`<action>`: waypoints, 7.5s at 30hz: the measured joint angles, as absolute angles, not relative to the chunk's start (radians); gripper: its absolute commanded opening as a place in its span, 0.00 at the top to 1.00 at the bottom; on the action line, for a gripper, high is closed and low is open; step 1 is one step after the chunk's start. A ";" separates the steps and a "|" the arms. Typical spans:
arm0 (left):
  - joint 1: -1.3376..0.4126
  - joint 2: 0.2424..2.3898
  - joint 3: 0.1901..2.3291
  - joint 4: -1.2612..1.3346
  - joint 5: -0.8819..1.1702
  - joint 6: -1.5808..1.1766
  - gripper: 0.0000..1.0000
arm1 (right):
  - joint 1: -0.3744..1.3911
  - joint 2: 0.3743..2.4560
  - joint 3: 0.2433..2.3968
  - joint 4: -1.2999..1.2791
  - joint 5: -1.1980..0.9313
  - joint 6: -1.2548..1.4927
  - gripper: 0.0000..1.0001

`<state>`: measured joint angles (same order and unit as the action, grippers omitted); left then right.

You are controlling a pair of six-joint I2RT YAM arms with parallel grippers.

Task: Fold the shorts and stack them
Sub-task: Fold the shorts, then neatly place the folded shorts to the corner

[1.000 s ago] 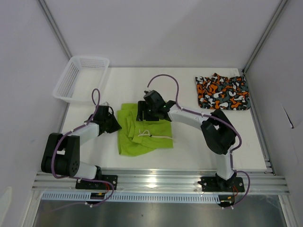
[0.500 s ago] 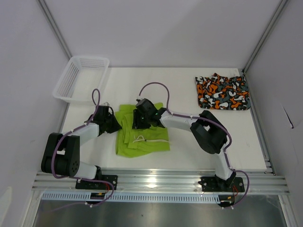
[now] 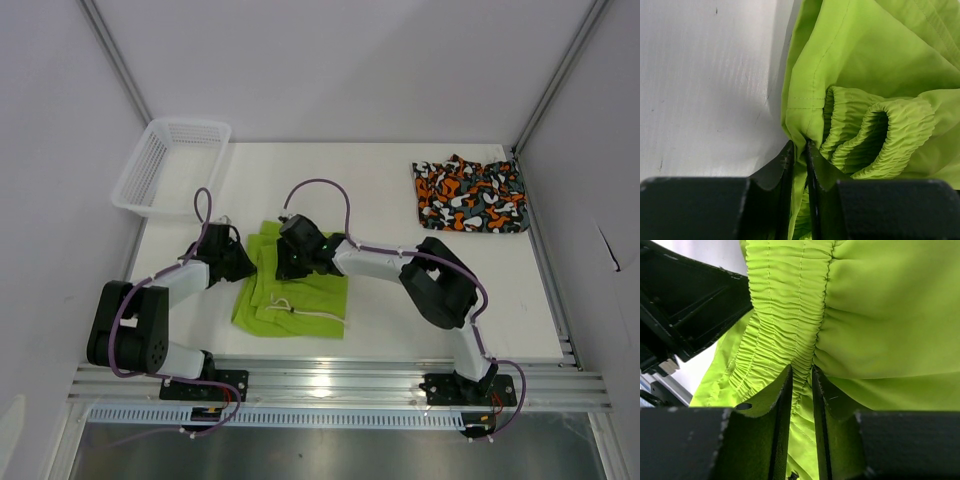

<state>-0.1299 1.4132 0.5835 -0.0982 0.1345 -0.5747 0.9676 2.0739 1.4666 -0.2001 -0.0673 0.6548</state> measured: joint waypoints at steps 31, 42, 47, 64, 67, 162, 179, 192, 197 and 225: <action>-0.121 1.289 0.576 -0.174 0.098 -0.575 0.38 | 0.896 2.048 1.362 -0.015 -0.203 0.748 0.11; -0.121 1.164 0.576 -0.196 0.097 -0.586 0.28 | 0.791 1.688 1.172 -0.074 -0.202 0.634 0.10; -0.142 1.144 0.576 -0.169 0.131 -0.584 0.30 | 0.647 1.569 1.024 -0.074 -0.214 0.622 0.12; -0.308 1.362 0.672 -0.114 0.130 -0.580 0.33 | 0.499 1.677 0.858 0.062 -0.383 0.616 0.07; -0.308 1.442 0.709 -0.116 0.112 -0.576 0.38 | 0.491 1.714 0.835 0.121 -0.422 0.636 0.10; -0.087 1.024 0.338 -0.102 0.246 -0.584 0.06 | 0.508 1.889 1.118 -0.240 -0.516 0.320 0.58; -0.091 1.207 0.352 0.088 0.285 -0.633 0.55 | 0.514 1.892 1.124 -0.241 -0.503 0.344 0.75; -0.189 1.225 0.392 0.030 0.167 -0.628 1.00 | 0.548 1.898 1.163 -0.253 -0.434 0.361 0.95; -0.236 1.238 0.432 -0.015 0.105 -0.629 1.00 | 0.581 1.898 1.183 -0.280 -0.373 0.357 1.00; -0.523 1.792 1.153 -0.218 -0.052 -0.709 1.00 | 0.451 1.800 1.346 -0.528 -0.028 0.312 1.00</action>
<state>-0.5228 1.7920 1.1534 -0.2176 -0.0525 -0.7090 0.4507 1.8004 1.3457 -0.5278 -0.0280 0.3122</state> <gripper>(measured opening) 0.022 0.009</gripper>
